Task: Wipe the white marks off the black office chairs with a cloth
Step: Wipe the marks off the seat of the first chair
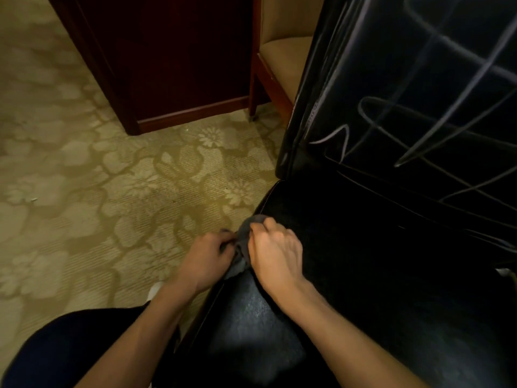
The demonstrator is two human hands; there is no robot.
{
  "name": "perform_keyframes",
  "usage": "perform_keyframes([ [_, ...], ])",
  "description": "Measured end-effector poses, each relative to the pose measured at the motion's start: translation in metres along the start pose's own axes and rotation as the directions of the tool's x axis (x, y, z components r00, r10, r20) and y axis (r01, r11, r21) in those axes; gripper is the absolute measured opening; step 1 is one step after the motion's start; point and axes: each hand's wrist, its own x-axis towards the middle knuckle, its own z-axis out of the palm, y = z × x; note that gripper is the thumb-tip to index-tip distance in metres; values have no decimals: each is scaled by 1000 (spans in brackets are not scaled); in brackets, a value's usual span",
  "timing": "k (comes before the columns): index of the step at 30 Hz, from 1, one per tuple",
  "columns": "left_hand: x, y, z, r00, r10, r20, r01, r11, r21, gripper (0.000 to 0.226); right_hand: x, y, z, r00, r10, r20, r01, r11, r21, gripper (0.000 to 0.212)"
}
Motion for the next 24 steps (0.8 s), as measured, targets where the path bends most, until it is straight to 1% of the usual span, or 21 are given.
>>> perform_keyframes([
  [2, -19, -3, 2, 999, -30, -19, 30, 1000, 9, 32, -16, -3, -1, 999, -48, 0, 48, 999, 16, 14],
  [4, -19, -1, 4, 997, -49, -54, 52, 997, 49, 30, -15, -1, -1, 996, -90, -6, 90, 996, 21, 13],
  [7, 16, 7, 8, 995, -33, -94, 42, 994, 98, 29, 18, 13, 0, 997, -80, -11, 79, 997, -20, 9],
  [8, 32, 10, 10, 994, -22, -111, 32, 996, 84, 29, 32, 19, 0, 998, -65, -9, 65, 997, -34, 8],
  [10, 56, 14, 13, 991, -49, -121, 51, 999, 18, 29, 50, 26, -2, 998, -49, 45, 51, 998, -41, 22],
  [12, 63, 13, 13, 995, -56, -87, 58, 998, 21, 27, 51, 27, -1, 998, -41, 36, 42, 999, -24, 28],
  [14, 48, 9, 13, 995, -61, -74, 65, 997, 45, 26, 40, 23, 2, 999, -31, 22, 31, 1000, 5, 27],
  [16, 27, 7, 14, 993, -61, -97, 67, 996, 57, 26, 28, 17, 6, 999, -45, 7, 45, 999, 24, 25],
  [18, 14, 7, 17, 987, -90, -131, 98, 994, 56, 25, 20, 13, 9, 998, -61, -17, 61, 998, 4, 22],
  [20, 5, 6, 20, 978, -137, -156, 146, 988, 49, 26, 13, 8, 10, 997, -79, -9, 79, 997, -24, 20],
  [22, -4, 4, 18, 974, -162, -156, 170, 985, 41, 27, 6, 2, 9, 995, -96, 3, 96, 994, -46, 18],
  [24, -15, 1, 19, 971, -179, -160, 187, 982, 33, 27, -1, -4, 9, 993, -114, -21, 112, 991, -78, 10],
])
